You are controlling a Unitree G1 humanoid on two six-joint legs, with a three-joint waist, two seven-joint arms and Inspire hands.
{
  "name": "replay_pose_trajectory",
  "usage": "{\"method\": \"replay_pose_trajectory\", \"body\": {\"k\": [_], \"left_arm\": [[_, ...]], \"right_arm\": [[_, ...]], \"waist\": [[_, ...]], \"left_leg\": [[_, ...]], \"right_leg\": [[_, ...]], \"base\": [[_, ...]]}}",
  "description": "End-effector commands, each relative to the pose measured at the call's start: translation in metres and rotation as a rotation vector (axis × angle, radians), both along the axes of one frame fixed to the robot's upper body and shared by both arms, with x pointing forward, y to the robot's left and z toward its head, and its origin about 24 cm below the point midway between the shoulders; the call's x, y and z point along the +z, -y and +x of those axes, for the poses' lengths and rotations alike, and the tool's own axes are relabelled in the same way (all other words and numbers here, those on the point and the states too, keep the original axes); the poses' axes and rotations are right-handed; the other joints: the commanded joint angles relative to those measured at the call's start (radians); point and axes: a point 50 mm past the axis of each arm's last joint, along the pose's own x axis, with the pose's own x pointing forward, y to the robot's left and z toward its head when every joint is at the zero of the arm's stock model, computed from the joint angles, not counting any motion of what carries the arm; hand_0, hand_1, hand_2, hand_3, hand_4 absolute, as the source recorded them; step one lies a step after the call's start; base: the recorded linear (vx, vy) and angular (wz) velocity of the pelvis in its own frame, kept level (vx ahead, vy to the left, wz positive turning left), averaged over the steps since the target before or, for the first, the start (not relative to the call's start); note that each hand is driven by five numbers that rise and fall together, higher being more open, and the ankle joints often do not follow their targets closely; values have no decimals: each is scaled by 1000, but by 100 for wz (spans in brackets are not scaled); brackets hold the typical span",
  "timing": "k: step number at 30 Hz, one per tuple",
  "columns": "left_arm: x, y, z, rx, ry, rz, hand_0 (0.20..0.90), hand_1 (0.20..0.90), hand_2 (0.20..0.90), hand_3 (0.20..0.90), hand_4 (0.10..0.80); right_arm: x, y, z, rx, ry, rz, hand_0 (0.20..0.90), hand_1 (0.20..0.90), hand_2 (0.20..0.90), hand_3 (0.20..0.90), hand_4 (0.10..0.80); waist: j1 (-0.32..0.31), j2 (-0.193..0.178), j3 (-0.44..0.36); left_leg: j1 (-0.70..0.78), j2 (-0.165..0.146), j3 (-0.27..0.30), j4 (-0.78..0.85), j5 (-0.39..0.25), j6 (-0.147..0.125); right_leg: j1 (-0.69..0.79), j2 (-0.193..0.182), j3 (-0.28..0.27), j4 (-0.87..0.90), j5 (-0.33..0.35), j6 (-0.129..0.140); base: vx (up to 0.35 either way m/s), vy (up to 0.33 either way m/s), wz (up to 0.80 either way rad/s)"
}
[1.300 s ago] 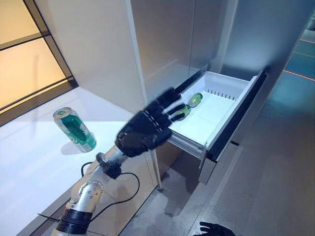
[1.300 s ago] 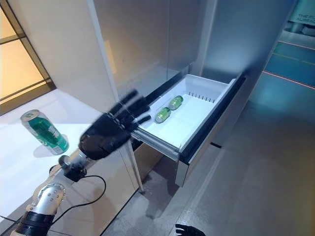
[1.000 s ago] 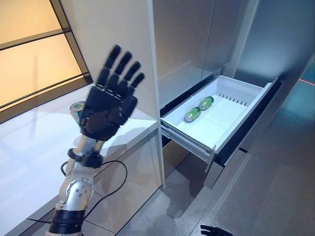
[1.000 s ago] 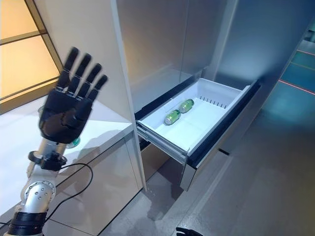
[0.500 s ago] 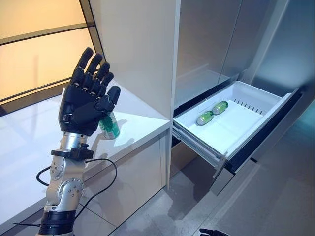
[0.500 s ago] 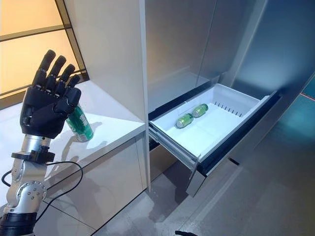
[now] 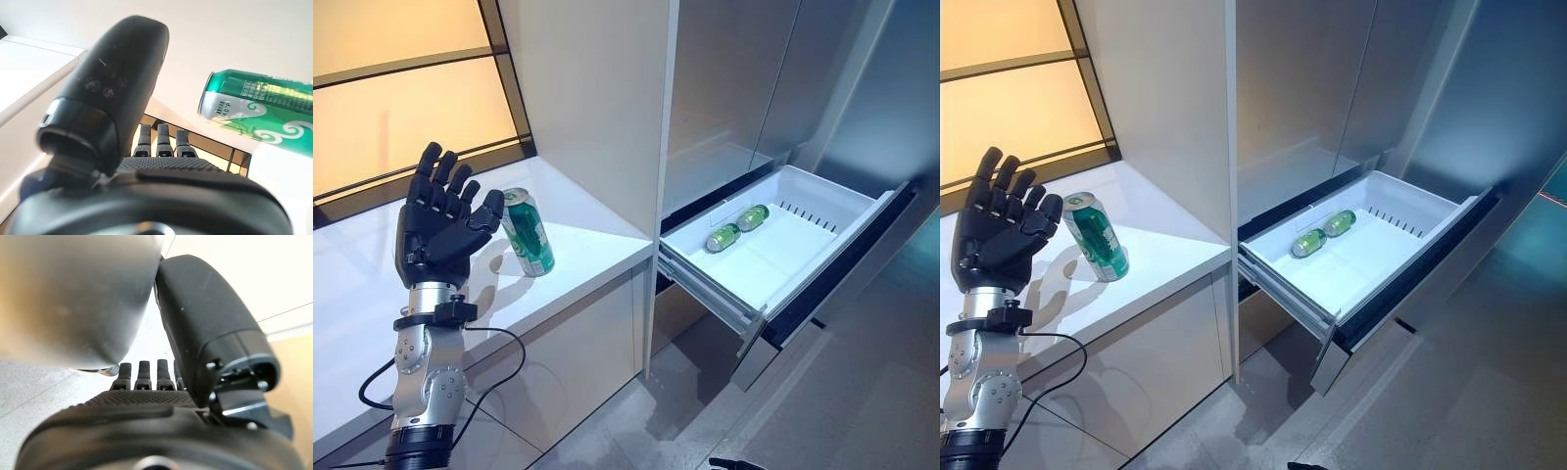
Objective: Put drinks into fridge and close the fridge
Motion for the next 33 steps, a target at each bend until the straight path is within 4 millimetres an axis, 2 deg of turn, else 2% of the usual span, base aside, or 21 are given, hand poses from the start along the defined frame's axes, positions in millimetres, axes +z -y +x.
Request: {"method": "replay_pose_trajectory", "body": {"k": [1,15,22,33], "left_arm": [[54,-16,-6,110,219,156,900,900,900,900,800],[54,-22,7,140,61,340,900,900,900,900,800],[56,-31,12,154,16,357,900,900,900,900,800],[58,-34,17,125,-6,346,900,900,900,900,800]], "right_arm": [[1,-2,6,60,8,16,900,900,900,900,800],[3,5,7,72,0,4,900,900,900,900,800],[3,7,4,71,-8,2,900,900,900,900,800],[3,7,3,69,-13,2,900,900,900,900,800]], "waist": [[-2,4,-6],[-20,16,-7],[-30,21,-9],[-45,25,-10]], "left_leg": [[36,-5,62,5,-87,-11],[44,-2,81,6,-88,-13],[46,-2,89,6,-88,-14],[51,0,100,6,-92,-12]], "right_leg": [[-22,14,3,61,-54,15],[-19,15,14,61,-52,21],[-19,16,21,60,-51,23],[-21,16,32,63,-52,26]], "base": [[0,0,0],[0,0,0],[0,0,0],[0,0,0]]}}
